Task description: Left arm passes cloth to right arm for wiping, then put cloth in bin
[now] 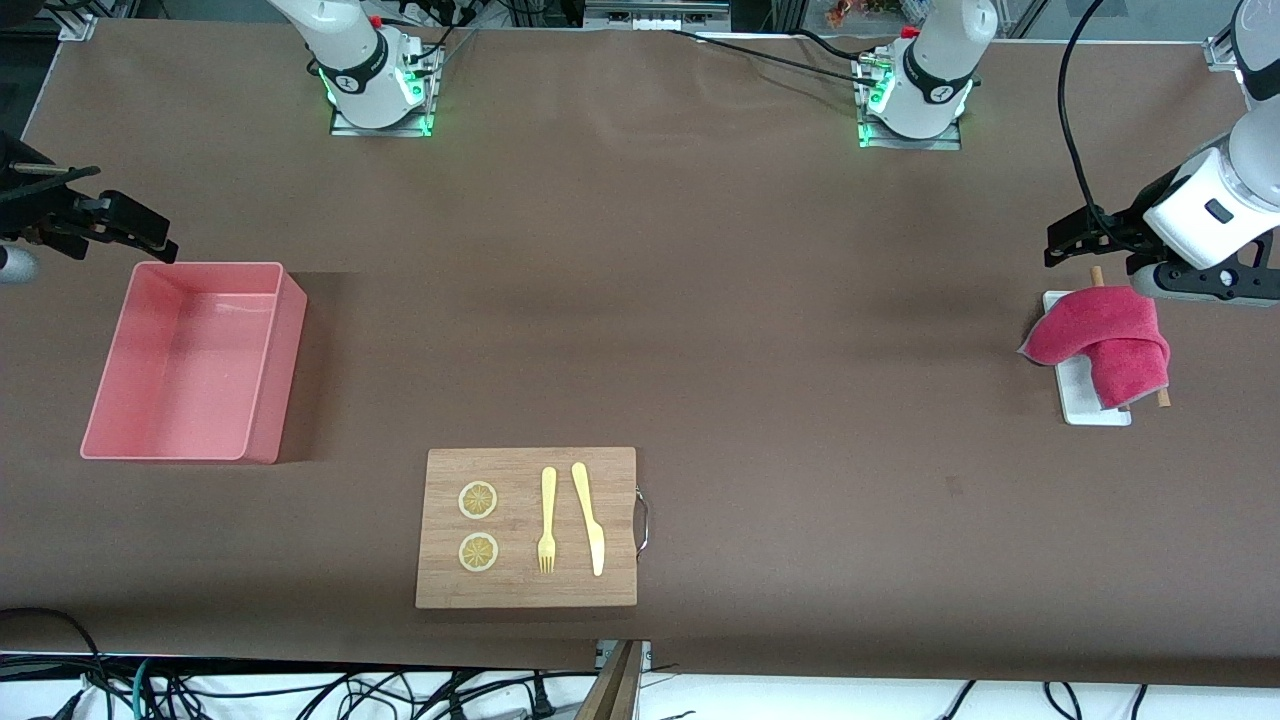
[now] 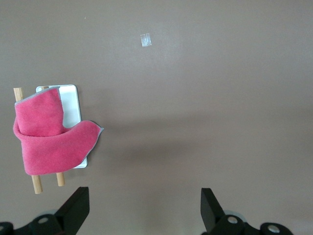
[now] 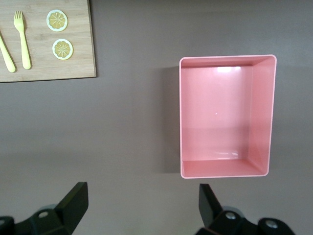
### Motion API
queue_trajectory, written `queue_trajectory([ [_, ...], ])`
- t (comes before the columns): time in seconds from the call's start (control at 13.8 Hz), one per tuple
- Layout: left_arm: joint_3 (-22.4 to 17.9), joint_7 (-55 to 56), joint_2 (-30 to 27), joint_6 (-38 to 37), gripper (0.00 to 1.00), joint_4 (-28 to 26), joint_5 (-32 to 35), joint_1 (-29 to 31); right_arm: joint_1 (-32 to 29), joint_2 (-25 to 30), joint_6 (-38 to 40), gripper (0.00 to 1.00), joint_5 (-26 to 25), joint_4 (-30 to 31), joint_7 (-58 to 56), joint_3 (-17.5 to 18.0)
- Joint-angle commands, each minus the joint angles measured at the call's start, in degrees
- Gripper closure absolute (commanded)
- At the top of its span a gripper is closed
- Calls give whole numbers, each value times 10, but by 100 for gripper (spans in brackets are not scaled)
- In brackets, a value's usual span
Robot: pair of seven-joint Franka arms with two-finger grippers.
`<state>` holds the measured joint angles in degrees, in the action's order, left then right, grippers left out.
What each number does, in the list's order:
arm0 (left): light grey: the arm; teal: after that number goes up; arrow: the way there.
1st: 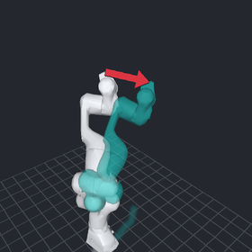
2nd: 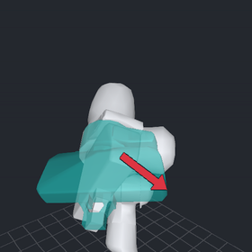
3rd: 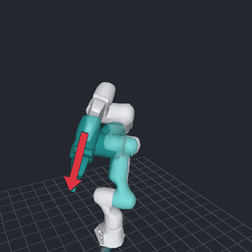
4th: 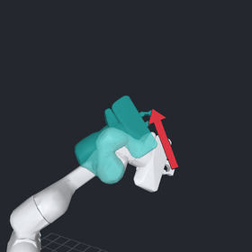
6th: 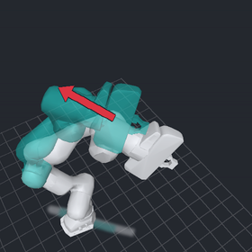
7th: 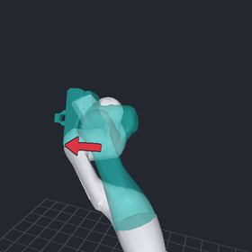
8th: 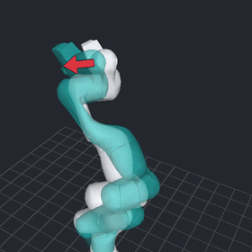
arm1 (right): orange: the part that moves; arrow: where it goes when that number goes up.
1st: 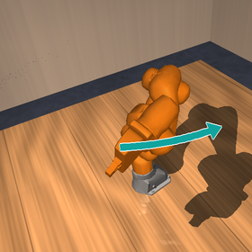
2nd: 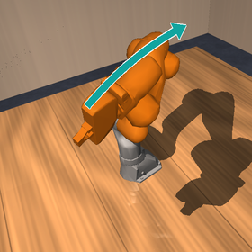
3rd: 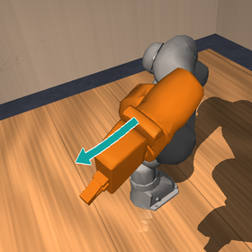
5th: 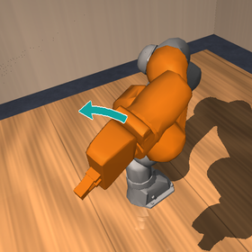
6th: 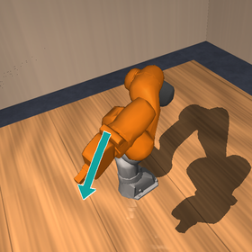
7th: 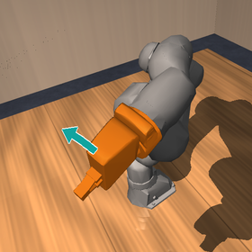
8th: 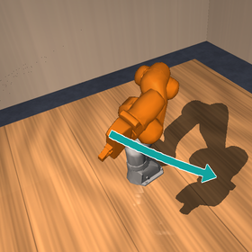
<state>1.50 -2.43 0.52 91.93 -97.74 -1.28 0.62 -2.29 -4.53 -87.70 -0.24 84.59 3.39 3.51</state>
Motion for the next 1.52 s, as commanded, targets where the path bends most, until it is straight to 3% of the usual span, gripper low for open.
queue_trajectory([
  [0.0,-5,-3,-3,-9,0,2,-8,-4,-5,-3,-2,0,-1,-9,-11,3],
  [0.72,-4,-3,-3,-13,0,2,-6,-4,-5,-3,-2,0,-1,-9,-11,3],
  [1.09,7,-17,-3,-82,0,2,27,-8,-6,-3,-2,0,1,-9,-11,2],
  [1.45,23,-98,84,-88,0,-1,53,-19,-6,-3,-2,0,1,-9,-12,1],
])
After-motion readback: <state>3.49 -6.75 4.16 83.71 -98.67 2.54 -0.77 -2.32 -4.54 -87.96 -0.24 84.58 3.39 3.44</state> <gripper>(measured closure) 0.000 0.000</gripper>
